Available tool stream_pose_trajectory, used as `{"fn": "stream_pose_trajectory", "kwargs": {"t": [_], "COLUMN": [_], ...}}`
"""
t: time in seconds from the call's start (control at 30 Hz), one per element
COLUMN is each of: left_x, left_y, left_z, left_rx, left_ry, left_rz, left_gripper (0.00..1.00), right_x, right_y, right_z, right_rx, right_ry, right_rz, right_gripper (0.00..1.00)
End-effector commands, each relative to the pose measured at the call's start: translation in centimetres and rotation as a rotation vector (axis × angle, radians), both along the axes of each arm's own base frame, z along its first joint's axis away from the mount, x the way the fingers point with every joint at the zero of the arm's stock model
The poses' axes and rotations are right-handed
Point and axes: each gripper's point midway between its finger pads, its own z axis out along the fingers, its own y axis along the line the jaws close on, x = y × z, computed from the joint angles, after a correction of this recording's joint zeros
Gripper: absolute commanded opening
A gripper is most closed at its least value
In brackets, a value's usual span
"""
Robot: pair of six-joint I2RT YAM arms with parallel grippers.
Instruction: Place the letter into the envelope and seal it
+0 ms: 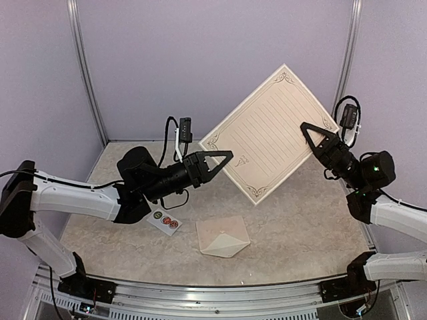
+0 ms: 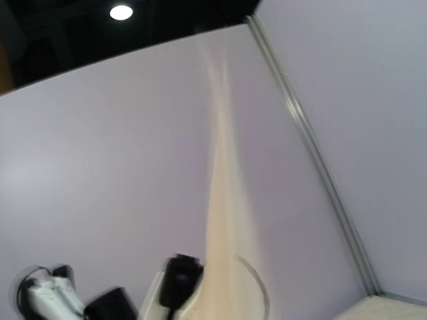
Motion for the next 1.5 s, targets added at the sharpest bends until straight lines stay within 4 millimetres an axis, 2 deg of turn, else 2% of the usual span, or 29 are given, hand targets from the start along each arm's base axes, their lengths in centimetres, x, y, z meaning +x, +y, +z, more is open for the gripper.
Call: {"fn": "stream_pose_trajectory", "kwargs": {"t": [0.0, 0.1, 0.17, 0.23, 0.37, 0.47, 0.57, 0.63, 0.73, 1.0, 1.23, 1.47], "left_x": [1.2, 1.2, 0.8, -0.2, -2.3, -3.6, -4.7, -5.3, -6.2, -8.1, -9.2, -10.2], "left_y": [0.8, 1.3, 1.9, 2.3, 3.2, 3.6, 3.8, 4.0, 4.3, 4.8, 4.8, 4.7], "left_z": [-0.5, -1.7, -2.5, -3.3, -2.6, -2.2, -1.7, -0.6, -0.3, 1.0, 3.6, 4.5], "left_rx": [0.071, 0.197, 0.280, 0.351, 0.435, 0.485, 0.516, 0.509, 0.543, 0.553, 0.513, 0.481], "left_ry": [0.002, -0.042, -0.082, -0.115, -0.181, -0.216, -0.238, -0.262, -0.270, -0.306, -0.365, -0.381], "left_rz": [0.056, 0.059, 0.056, 0.005, -0.078, -0.132, -0.173, -0.190, -0.229, -0.300, -0.327, -0.374], "left_gripper": [0.00, 0.00, 0.00, 0.00, 0.00, 0.00, 0.00, 0.00, 0.00, 0.00, 0.00, 0.00], "right_x": [0.7, 0.7, 1.0, 1.4, 3.4, 5.0, 7.0, 8.1, 9.2, 10.8, 10.7, 9.2], "right_y": [-0.7, -0.7, -0.7, -0.7, -1.7, -2.8, -3.7, -3.9, -3.8, -1.6, 0.2, 2.7], "right_z": [-0.7, -0.8, -1.2, -1.8, -3.7, -5.4, -7.4, -9.2, -11.4, -14.7, -17.5, -17.9], "right_rx": [-0.061, -0.125, -0.178, -0.235, -0.327, -0.360, -0.400, -0.432, -0.472, -0.590, -0.622, -0.634], "right_ry": [0.016, 0.026, 0.048, 0.064, 0.160, 0.236, 0.326, 0.379, 0.426, 0.433, 0.493, 0.442], "right_rz": [-0.130, -0.157, -0.178, -0.199, -0.276, -0.309, -0.323, -0.317, -0.299, -0.151, -0.010, 0.143], "right_gripper": [0.15, 0.41, 0.54, 0.63, 0.81, 0.89, 0.92, 0.93, 0.94, 0.94, 0.95, 0.95]}}
